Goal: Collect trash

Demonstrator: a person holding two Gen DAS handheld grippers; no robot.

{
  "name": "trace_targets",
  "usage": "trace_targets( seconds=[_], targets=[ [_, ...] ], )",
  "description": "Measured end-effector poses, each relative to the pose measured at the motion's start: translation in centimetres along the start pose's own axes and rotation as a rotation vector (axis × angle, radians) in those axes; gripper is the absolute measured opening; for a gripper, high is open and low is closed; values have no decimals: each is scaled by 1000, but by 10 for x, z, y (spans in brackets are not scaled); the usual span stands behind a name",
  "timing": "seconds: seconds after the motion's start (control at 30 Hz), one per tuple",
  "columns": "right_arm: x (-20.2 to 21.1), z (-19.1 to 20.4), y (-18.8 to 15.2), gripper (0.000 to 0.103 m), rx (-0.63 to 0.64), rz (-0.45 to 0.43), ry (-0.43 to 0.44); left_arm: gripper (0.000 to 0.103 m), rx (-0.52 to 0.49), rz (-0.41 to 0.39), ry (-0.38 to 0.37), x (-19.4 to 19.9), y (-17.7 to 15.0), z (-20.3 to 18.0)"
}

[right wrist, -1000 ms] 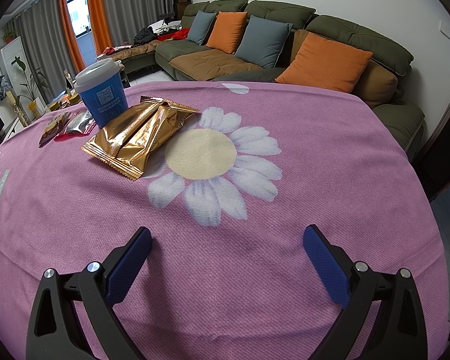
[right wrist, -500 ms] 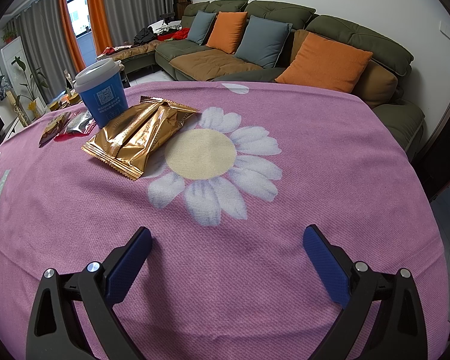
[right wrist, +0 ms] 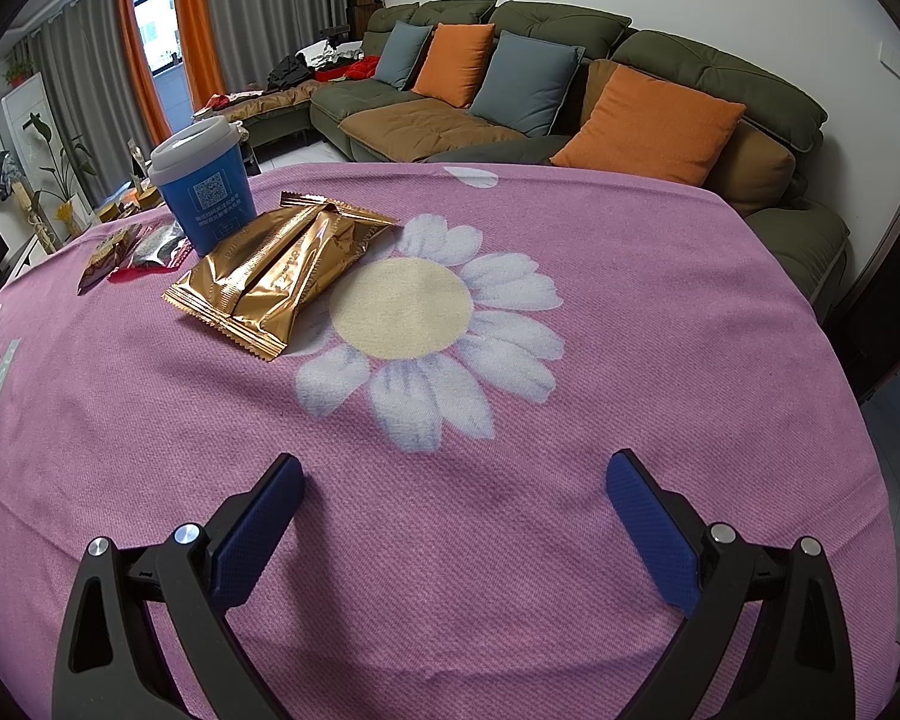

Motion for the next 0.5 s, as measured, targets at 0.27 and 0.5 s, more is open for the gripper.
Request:
trace_targets(
  seconds=[0.27, 0.5],
  targets=[
    [0, 1, 0, 98, 0, 0, 0, 99, 0, 0, 0, 0, -1, -1],
    [0, 0, 0, 98, 0, 0, 0, 99, 0, 0, 0, 0, -1, -2]
  ],
)
Point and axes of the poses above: each gripper's, at about its wrist camera, not at the fingertips, and x roughly against the way its jaws point, z to its left, y to its top, the point moved 8 cm from there along -x, roughly the way its jaws point, and after that the axes turned 15 degrees about x, right-handed, at the moved point
